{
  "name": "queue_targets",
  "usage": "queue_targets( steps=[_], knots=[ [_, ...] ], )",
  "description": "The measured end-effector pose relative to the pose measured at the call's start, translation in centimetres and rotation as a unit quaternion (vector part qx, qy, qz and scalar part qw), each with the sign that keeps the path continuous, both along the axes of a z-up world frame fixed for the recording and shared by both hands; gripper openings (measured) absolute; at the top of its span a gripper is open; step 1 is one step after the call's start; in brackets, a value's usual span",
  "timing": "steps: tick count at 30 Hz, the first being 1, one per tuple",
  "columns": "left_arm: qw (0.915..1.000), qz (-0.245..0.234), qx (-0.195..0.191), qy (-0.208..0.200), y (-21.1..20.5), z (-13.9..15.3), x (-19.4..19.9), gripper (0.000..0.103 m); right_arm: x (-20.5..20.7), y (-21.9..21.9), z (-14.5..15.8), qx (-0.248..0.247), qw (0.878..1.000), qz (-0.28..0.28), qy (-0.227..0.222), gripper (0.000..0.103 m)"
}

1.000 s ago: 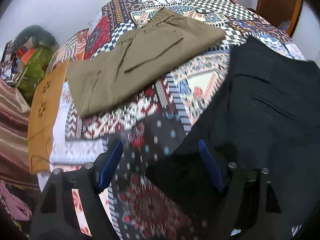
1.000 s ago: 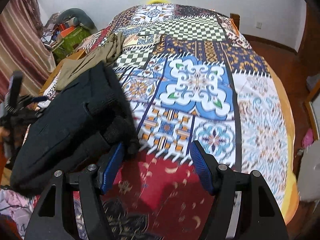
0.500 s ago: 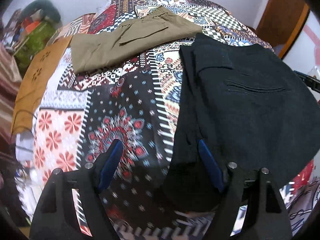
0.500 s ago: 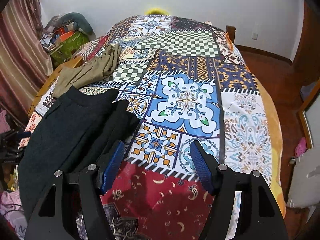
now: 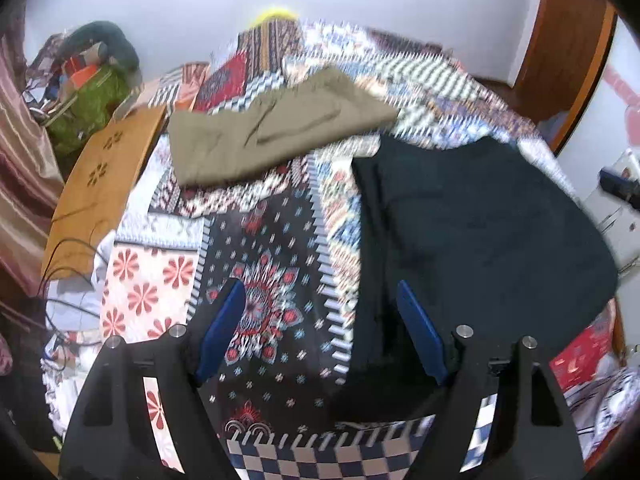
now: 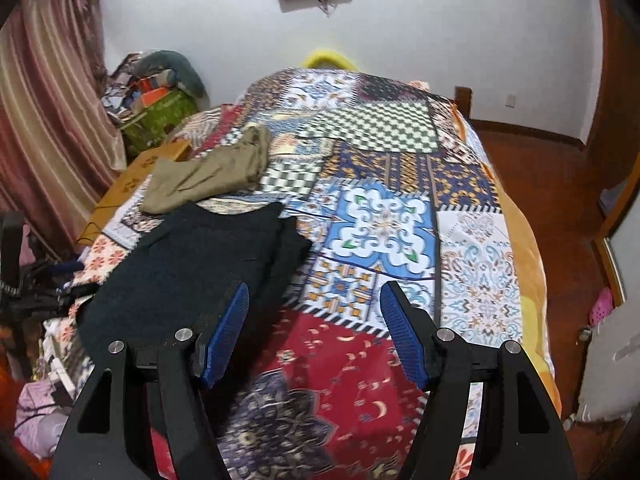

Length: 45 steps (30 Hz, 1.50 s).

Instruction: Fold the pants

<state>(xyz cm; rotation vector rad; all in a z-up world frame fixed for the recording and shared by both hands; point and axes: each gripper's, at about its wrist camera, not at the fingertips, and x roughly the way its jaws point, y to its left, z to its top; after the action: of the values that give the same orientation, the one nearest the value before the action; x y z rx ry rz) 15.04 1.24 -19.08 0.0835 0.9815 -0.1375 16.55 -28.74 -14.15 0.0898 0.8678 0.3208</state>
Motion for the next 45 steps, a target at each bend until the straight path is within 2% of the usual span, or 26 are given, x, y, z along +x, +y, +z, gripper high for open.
queue_targets(
  steps=[5, 8, 10, 14, 16, 20, 23, 27, 30, 31, 35, 38, 41, 45],
  knots=[
    [0.9990, -0.037, -0.019, -0.013, -2.4, 0.8, 0.1, 0.080, -1.1, 2.7, 0.1, 0.015, 0.999, 0.032, 0.001, 0.065],
    [0.9982, -0.059, 0.007, -0.006, -4.3, -1.0, 0.3, 0.080, -1.4, 4.5, -1.1, 0.009, 0.998, 0.058, 0.011, 0.065],
    [0.9973, -0.061, 0.041, -0.001, -5.1, -2.8, 0.5, 0.081, -1.3, 5.1, -2.3, 0.003, 0.997, 0.066, 0.024, 0.065],
    [0.9982, -0.052, 0.029, -0.010, -4.0, -3.5, 0.2, 0.089, -1.1, 4.8, -4.9, 0.014, 0.996, 0.064, 0.058, 0.065],
    [0.9984, -0.051, 0.022, -0.013, -3.2, -3.3, 0.0, 0.089, -1.3, 4.1, -5.0, 0.025, 0.996, 0.059, 0.058, 0.065],
    [0.9981, -0.054, 0.024, -0.015, -2.8, -3.1, -0.3, 0.089, -1.8, 2.7, -4.5, 0.011, 0.998, 0.037, 0.052, 0.065],
    [0.9976, -0.053, 0.038, -0.024, -2.6, -2.6, -0.6, 0.089, -2.2, 1.9, -4.1, 0.009, 0.998, 0.027, 0.051, 0.065],
    [0.9967, -0.028, 0.066, -0.039, -1.4, -1.5, -0.6, 0.088, -2.5, 1.5, -2.9, 0.002, 0.999, 0.016, 0.040, 0.065],
    [0.9969, -0.025, 0.049, -0.056, -0.6, -0.1, -0.8, 0.088, -2.6, 1.9, -1.5, -0.011, 1.000, 0.012, 0.022, 0.065],
    [0.9966, -0.025, 0.047, -0.062, -0.7, 0.2, -0.8, 0.088, -2.5, 2.0, -1.2, -0.012, 1.000, 0.011, 0.019, 0.067],
    [0.9950, -0.040, 0.032, -0.086, -1.6, 1.4, -0.5, 0.089, -1.7, 2.9, -0.3, -0.003, 1.000, 0.008, 0.017, 0.067],
    [0.9951, -0.056, 0.012, -0.080, -2.8, 1.4, 0.2, 0.089, -1.2, 3.5, -0.3, -0.003, 1.000, 0.003, 0.017, 0.067],
    [0.9949, -0.066, 0.016, -0.075, -4.0, 0.6, 0.7, 0.089, -0.9, 4.2, -0.5, -0.014, 1.000, -0.004, 0.009, 0.067],
    [0.9960, -0.079, 0.006, -0.040, -4.7, -1.0, 1.7, 0.089, -0.8, 4.2, -1.2, 0.012, 1.000, 0.003, 0.016, 0.070]
  ],
)
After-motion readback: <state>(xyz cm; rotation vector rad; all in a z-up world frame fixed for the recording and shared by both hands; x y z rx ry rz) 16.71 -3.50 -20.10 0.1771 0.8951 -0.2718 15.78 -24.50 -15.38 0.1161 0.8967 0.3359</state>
